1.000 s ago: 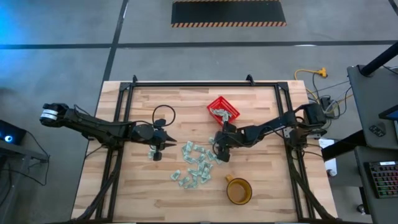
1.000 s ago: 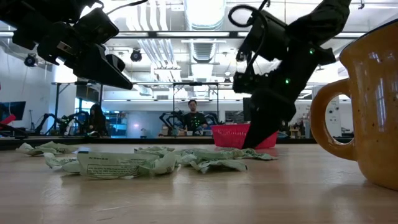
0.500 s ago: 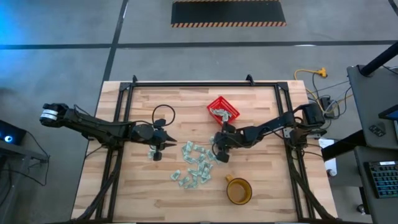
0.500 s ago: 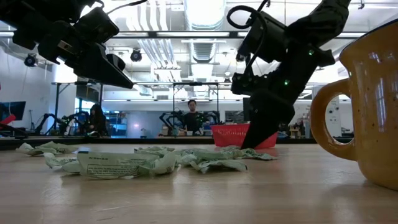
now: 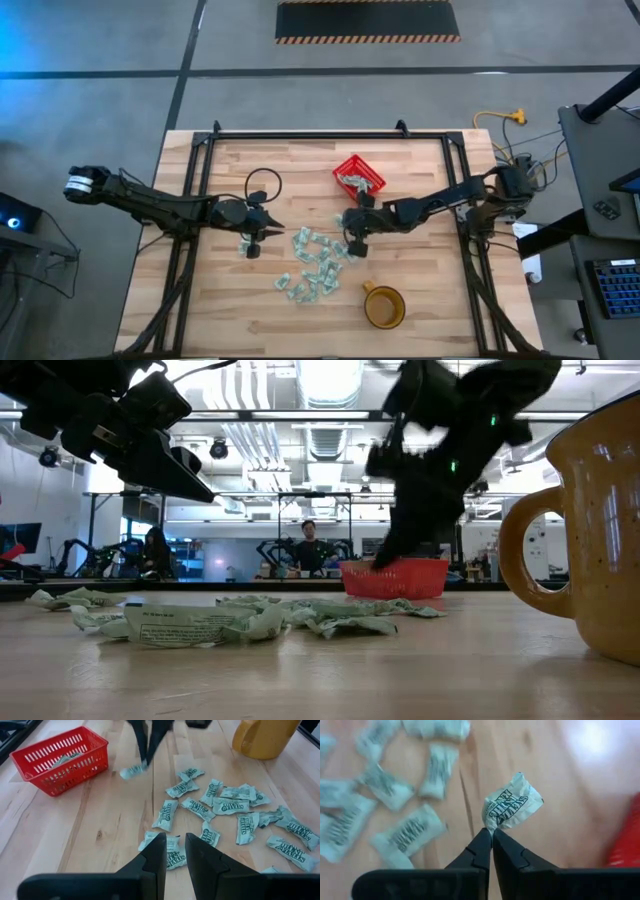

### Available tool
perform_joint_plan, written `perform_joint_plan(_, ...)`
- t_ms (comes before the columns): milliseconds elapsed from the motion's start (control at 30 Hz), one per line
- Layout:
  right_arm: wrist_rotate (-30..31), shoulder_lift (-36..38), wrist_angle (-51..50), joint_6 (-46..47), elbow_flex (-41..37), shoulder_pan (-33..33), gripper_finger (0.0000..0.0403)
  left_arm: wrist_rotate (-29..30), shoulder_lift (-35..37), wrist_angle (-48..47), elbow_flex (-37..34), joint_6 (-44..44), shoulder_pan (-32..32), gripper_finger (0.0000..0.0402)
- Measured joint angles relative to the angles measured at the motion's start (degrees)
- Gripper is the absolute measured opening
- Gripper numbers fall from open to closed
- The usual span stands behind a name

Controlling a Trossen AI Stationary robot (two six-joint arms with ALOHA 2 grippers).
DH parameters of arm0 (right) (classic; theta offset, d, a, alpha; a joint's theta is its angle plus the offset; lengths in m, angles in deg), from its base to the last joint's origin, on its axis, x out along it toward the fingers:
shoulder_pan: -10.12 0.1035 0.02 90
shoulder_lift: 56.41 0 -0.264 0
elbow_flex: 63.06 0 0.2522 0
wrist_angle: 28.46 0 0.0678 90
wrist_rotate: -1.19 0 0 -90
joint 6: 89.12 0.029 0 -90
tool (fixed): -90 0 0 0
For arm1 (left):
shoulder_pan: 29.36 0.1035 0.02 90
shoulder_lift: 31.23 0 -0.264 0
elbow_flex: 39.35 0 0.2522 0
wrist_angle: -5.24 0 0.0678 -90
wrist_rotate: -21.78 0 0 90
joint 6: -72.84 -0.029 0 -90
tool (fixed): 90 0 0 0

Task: Pick and place Stevia / Truvia into bins
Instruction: Put the stevia packet into the red basket

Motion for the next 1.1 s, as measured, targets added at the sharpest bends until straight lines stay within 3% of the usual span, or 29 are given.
perform_joint_plan(367,18.7,10.1,-15.2,-1.9,2.7,-4.1,0.0008,0.0,0.0,0.0,-0.1,0.0,0.0,0.0054)
perform_joint_plan(633,19.0,11.5,-16.2,-1.6,2.6,-11.8,0.0017,0.0,0.0,0.0,-0.2,0.0,0.0,0.0054)
perform_joint_plan(1100,16.5,11.6,-16.1,-4.1,2.4,-14.2,0.0141,0.2,0.0,-4.2,-0.2,0.1,0.0,0.0054)
